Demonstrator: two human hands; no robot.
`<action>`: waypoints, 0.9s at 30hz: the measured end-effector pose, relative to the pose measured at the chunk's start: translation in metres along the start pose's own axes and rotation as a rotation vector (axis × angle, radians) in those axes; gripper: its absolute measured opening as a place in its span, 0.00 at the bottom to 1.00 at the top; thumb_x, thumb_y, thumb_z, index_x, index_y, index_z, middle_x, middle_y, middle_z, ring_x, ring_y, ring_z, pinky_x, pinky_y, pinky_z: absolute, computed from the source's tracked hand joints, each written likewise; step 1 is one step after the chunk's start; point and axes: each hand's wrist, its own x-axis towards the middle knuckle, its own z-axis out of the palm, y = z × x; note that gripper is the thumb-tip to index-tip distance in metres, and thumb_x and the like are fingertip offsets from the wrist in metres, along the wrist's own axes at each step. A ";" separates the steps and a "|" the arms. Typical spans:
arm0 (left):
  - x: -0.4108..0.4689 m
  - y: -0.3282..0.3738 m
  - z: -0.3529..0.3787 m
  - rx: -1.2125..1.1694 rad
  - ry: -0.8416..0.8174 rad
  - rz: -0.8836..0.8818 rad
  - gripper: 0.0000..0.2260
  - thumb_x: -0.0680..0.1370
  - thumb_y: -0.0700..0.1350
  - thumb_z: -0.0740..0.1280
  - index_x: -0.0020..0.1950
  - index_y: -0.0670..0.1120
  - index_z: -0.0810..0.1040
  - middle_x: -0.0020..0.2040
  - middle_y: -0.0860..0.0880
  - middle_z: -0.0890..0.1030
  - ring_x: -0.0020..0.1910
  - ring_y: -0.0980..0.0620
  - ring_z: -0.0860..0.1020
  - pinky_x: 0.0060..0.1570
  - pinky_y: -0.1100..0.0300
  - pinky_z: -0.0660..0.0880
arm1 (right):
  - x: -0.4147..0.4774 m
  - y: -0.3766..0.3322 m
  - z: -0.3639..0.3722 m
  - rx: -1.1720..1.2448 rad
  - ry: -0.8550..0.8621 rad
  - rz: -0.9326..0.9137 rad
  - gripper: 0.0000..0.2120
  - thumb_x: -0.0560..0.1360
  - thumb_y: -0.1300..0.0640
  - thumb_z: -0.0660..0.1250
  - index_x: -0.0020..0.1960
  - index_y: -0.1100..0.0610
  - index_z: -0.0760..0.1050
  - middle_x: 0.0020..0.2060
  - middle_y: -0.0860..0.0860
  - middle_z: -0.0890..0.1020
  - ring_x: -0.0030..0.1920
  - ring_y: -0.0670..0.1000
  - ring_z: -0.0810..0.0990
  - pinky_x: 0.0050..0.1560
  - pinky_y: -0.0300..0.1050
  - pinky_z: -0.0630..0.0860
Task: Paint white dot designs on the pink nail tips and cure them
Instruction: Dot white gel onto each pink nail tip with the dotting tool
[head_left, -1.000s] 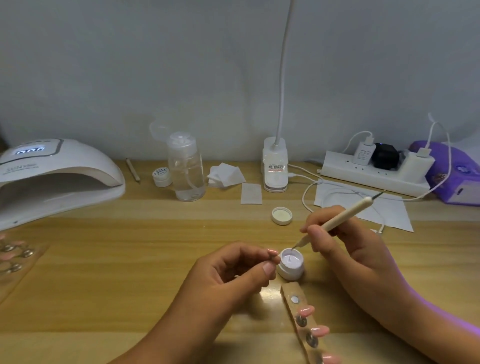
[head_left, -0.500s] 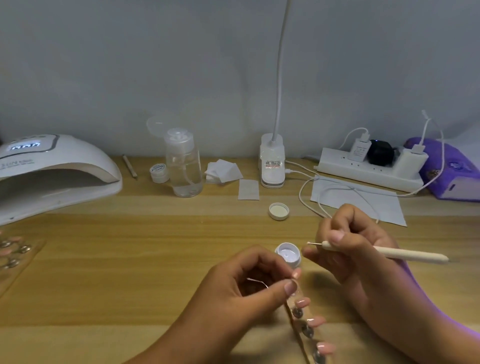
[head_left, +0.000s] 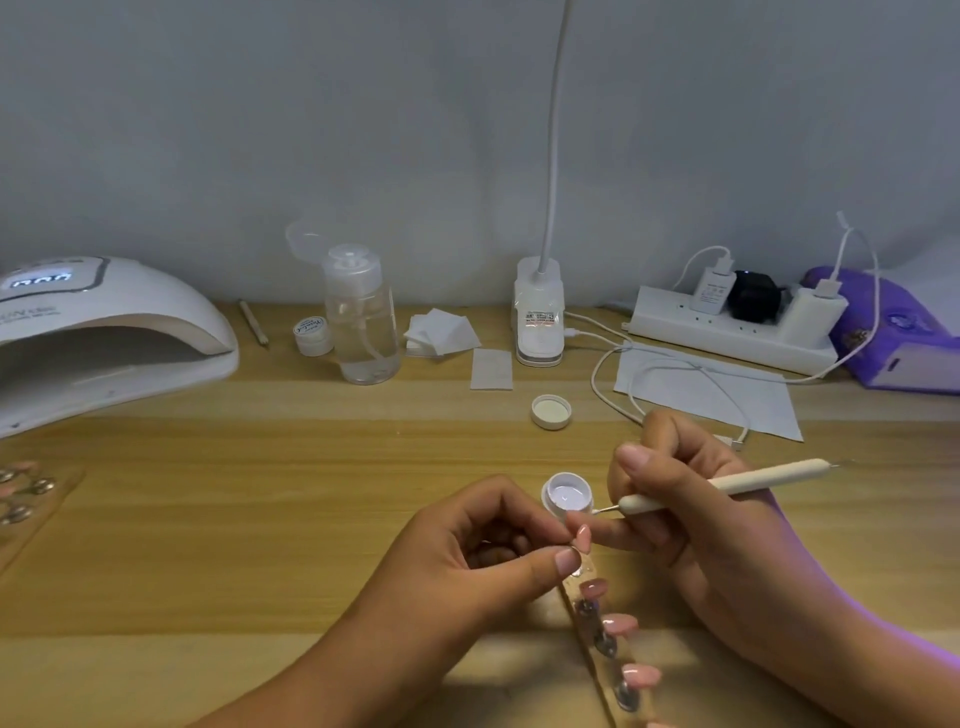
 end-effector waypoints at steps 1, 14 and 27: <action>0.000 0.000 0.000 -0.007 0.002 -0.004 0.06 0.66 0.41 0.75 0.38 0.51 0.82 0.39 0.51 0.84 0.38 0.58 0.77 0.41 0.68 0.74 | 0.000 0.000 0.000 -0.006 -0.011 0.004 0.14 0.67 0.60 0.72 0.27 0.53 0.71 0.23 0.50 0.70 0.24 0.44 0.76 0.37 0.46 0.83; -0.002 0.004 0.002 -0.030 -0.015 -0.025 0.06 0.66 0.42 0.75 0.38 0.52 0.82 0.44 0.51 0.86 0.41 0.56 0.78 0.43 0.66 0.76 | 0.000 0.003 -0.002 0.005 -0.055 0.024 0.11 0.64 0.56 0.71 0.27 0.53 0.70 0.23 0.50 0.69 0.25 0.45 0.78 0.32 0.39 0.79; -0.003 0.005 0.003 -0.024 -0.009 -0.019 0.07 0.65 0.41 0.74 0.38 0.52 0.82 0.43 0.52 0.85 0.40 0.57 0.77 0.42 0.68 0.75 | 0.000 0.004 -0.002 -0.050 -0.068 0.011 0.11 0.63 0.55 0.72 0.28 0.52 0.71 0.25 0.50 0.70 0.24 0.42 0.73 0.31 0.38 0.78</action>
